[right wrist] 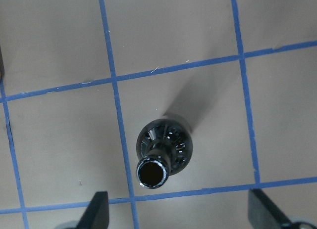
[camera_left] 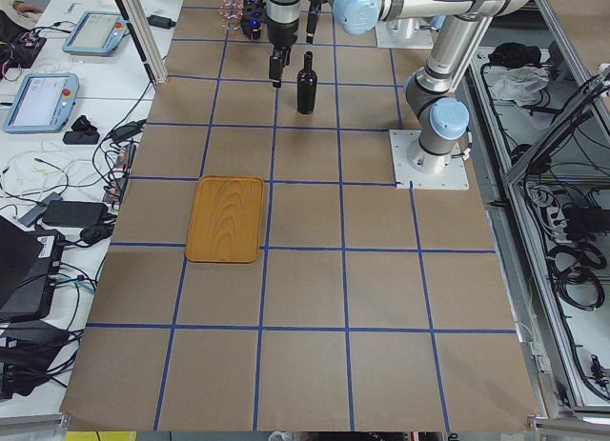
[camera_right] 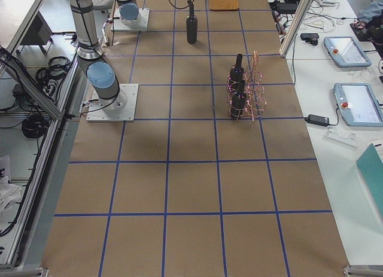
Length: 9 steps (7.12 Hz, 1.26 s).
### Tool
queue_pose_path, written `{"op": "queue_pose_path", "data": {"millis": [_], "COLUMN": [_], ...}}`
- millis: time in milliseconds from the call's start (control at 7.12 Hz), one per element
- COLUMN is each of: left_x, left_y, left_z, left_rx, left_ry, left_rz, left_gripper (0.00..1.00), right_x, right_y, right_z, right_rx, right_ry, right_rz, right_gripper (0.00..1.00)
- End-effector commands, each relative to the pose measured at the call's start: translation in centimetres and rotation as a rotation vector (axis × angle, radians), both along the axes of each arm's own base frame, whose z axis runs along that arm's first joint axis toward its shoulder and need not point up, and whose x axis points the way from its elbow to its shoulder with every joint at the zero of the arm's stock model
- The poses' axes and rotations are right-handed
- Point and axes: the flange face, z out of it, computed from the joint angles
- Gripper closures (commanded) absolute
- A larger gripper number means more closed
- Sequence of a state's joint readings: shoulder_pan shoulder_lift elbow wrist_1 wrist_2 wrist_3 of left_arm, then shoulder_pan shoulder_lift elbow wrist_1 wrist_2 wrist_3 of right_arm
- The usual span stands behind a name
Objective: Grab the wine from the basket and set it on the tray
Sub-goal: 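Stand the bottle on the table and open the right gripper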
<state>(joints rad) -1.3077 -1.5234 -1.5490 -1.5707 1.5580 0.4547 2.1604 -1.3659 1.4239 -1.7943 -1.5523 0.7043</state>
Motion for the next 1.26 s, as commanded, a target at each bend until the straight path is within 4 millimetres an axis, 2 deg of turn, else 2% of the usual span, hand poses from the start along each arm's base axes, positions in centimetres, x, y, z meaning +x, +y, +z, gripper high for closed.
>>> {"op": "queue_pose_path", "data": {"millis": [0, 140, 421, 561, 702, 842, 1123], "left_x": [-2.7, -5.2, -12.5, -15.9, -17.9, -19.6, -22.1], "left_y": [1.0, 1.0, 1.9, 2.7, 3.4, 4.3, 5.3], "left_z": [0.5, 0.3, -0.4, -0.7, -1.3, -3.5, -7.6], "left_rx": [0.010, 0.011, 0.031, 0.047, 0.067, 0.102, 0.101], "left_ry": [0.015, 0.025, 0.037, 0.099, 0.111, 0.096, 0.097], "left_rz": [0.109, 0.144, 0.140, 0.193, 0.213, 0.184, 0.172], "left_gripper": [0.00, 0.00, 0.00, 0.00, 0.00, 0.00, 0.00], "right_x": [-9.2, -14.4, -24.5, -27.9, -30.3, -31.3, -31.5], "right_y": [-3.7, -5.8, -8.6, -9.5, -9.9, -9.8, -10.1], "right_z": [2.0, 2.8, 4.5, 4.8, 5.4, 5.6, 5.5], "right_rx": [0.050, 0.072, 0.082, 0.080, 0.063, 0.065, 0.063], "right_ry": [0.068, 0.087, 0.088, 0.090, 0.088, 0.109, 0.096], "right_rz": [0.058, 0.098, 0.120, 0.090, 0.074, 0.109, 0.110], "right_gripper": [0.00, 0.00, 0.00, 0.00, 0.00, 0.00, 0.00]}}
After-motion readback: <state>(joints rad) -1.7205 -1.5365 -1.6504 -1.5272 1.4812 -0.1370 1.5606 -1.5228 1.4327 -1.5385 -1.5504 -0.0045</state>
